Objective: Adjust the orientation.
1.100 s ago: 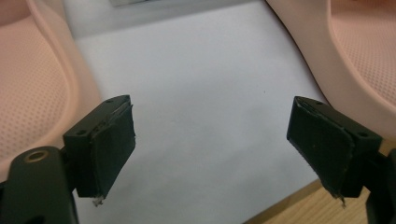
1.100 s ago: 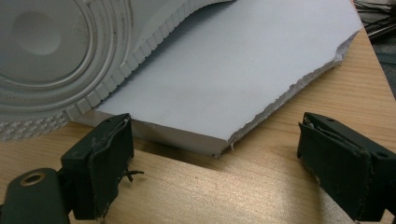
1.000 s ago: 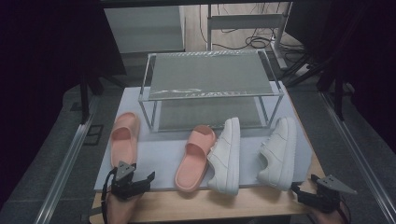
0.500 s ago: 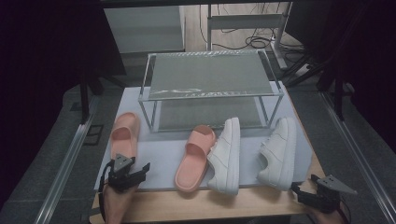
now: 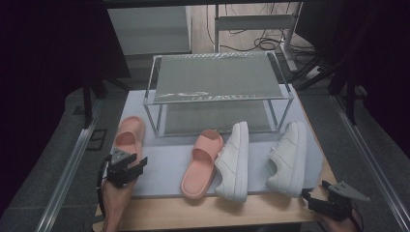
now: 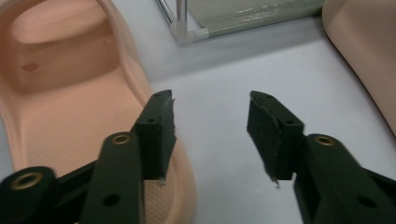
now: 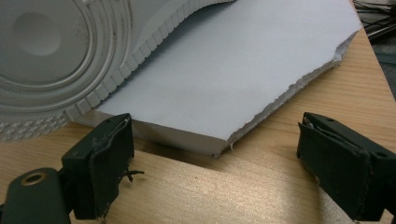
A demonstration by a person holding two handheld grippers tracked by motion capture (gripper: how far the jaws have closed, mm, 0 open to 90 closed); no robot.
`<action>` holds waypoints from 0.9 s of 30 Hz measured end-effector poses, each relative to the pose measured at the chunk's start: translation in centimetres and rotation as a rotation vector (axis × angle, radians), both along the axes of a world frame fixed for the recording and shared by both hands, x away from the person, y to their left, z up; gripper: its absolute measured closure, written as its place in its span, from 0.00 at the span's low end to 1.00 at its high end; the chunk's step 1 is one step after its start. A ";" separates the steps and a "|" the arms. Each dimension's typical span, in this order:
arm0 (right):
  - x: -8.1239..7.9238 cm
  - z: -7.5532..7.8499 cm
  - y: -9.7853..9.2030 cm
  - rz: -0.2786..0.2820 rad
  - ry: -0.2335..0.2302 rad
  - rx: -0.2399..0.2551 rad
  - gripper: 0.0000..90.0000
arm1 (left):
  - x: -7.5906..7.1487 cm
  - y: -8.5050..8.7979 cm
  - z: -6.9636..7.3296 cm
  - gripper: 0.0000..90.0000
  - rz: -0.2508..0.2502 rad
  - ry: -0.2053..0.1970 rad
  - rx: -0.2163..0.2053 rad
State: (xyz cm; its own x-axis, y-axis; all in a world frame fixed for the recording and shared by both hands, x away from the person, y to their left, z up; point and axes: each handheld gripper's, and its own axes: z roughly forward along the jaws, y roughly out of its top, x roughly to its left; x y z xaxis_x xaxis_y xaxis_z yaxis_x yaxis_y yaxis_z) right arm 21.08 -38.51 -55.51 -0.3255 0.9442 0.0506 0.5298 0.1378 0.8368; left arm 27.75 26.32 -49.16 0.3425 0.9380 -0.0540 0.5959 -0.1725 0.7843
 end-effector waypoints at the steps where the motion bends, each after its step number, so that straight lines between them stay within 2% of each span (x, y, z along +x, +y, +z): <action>1: 0.0 0.0 0.0 0.000 0.000 0.000 0.12 | 0.3 0.1 0.0 0.60 0.003 0.003 0.000; 12: 0.0 0.0 0.0 0.001 -0.001 -0.002 0.12 | 2.5 1.3 0.4 0.76 0.063 -0.003 0.004; 14: 0.0 0.0 0.0 0.001 -0.001 0.000 0.12 | 3.3 1.5 0.7 0.79 0.078 -0.004 0.007; 20: 0.0 0.0 0.0 0.001 -0.002 0.000 0.12 | 4.9 1.5 0.8 0.81 0.102 0.018 0.033; 27: 0.0 0.0 -0.1 0.001 -0.002 0.000 0.13 | 6.1 1.8 0.6 0.82 0.135 0.025 0.039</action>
